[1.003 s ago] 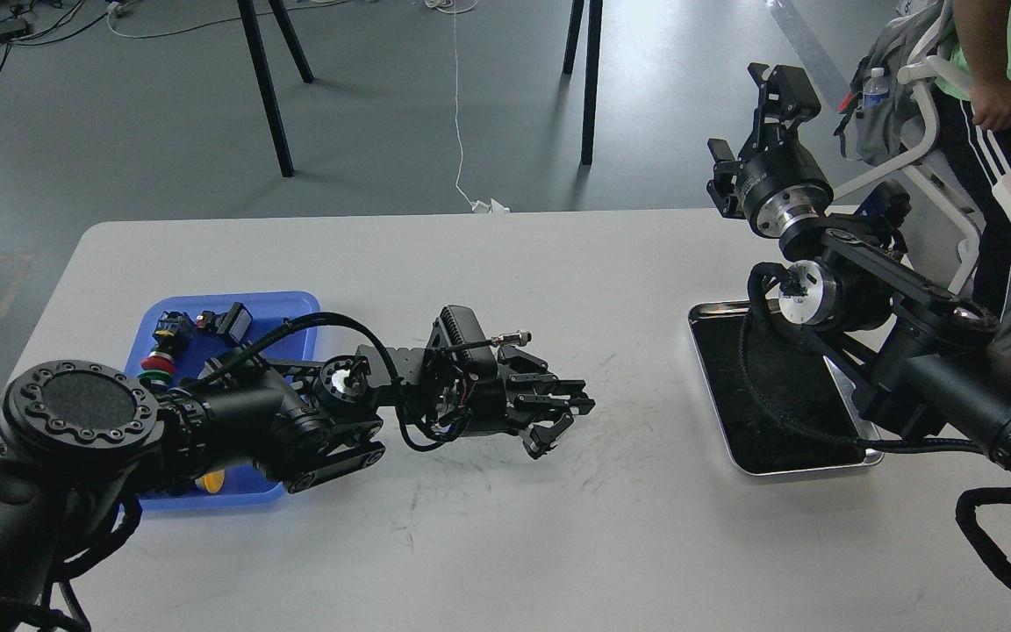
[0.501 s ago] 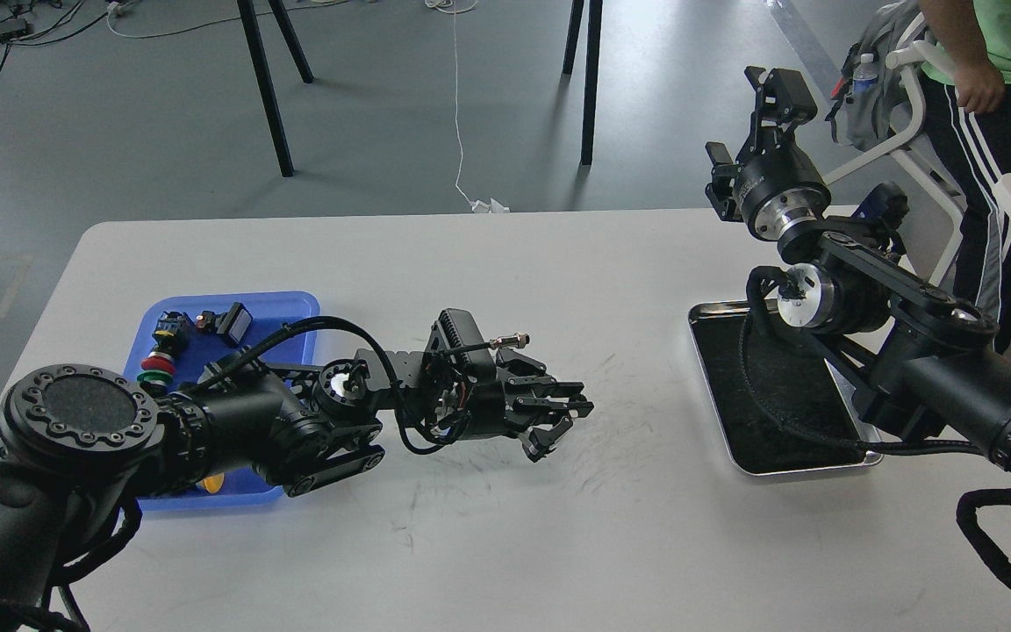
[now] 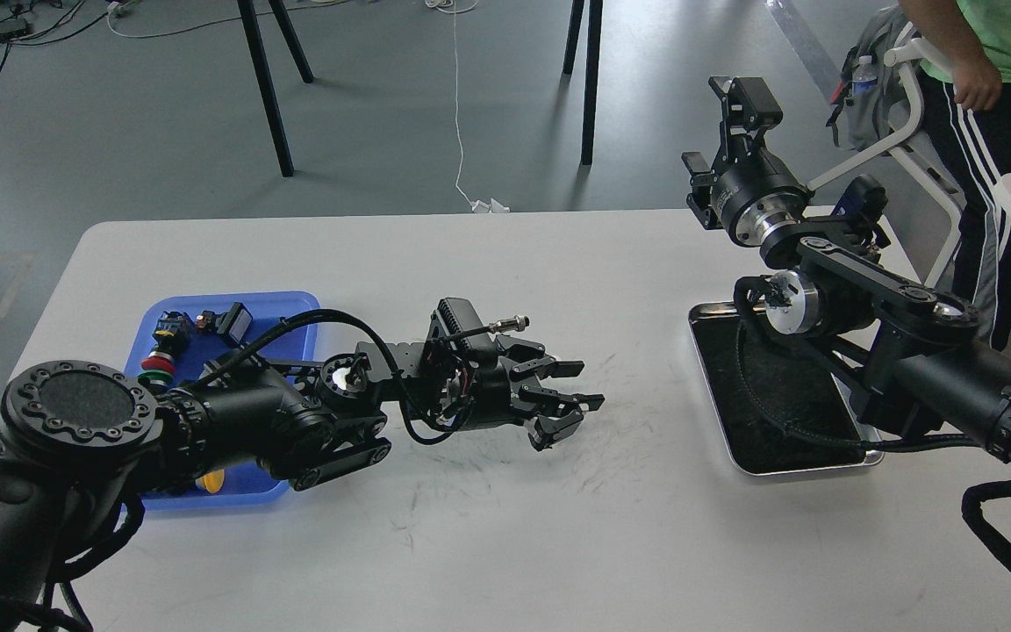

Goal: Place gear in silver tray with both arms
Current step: 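Release the gear on the table and withdraw the left arm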

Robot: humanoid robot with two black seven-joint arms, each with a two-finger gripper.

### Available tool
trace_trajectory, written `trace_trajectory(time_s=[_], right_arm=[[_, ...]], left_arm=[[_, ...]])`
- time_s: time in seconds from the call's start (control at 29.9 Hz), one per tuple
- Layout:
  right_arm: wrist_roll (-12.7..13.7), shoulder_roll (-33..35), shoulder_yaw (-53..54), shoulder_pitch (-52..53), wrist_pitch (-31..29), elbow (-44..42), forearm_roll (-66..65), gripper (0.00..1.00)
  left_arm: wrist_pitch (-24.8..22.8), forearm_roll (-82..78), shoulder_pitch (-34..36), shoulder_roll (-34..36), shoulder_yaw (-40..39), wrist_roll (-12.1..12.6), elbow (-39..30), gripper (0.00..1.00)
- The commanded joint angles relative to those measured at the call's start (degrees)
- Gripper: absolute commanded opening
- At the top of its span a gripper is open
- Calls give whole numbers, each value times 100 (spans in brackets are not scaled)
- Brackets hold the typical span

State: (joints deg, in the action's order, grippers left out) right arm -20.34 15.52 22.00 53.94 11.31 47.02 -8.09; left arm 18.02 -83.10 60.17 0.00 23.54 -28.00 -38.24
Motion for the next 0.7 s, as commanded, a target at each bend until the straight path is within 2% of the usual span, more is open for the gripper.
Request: trace_trajectory(time_s=[0.0, 0.17, 0.27, 0.37, 0.5, 0.67], right_arm=[[4, 12, -47, 38, -14, 0, -52, 99], [22, 39, -125, 125, -14, 9, -237, 99], [22, 56, -678, 310, -14, 17, -316, 99], [22, 56, -969, 433, 21, 26, -316, 99], [-13, 83, -1014, 547, 29, 96, -325, 99], [-13, 56, -1049, 627, 143, 123, -343, 98]], left_arm=[[-17, 487, 240, 140, -77, 0, -8, 64], [-9, 874, 373, 808, -165, 0, -8, 67], [-17, 901, 355, 1019, -402, 0, -17, 68], [-44, 927, 346, 1151, -595, 0, 36, 77], [-26, 1426, 285, 1581, -964, 0, 1, 97], [-70, 2280, 110, 1863, -1404, 0, -17, 98]])
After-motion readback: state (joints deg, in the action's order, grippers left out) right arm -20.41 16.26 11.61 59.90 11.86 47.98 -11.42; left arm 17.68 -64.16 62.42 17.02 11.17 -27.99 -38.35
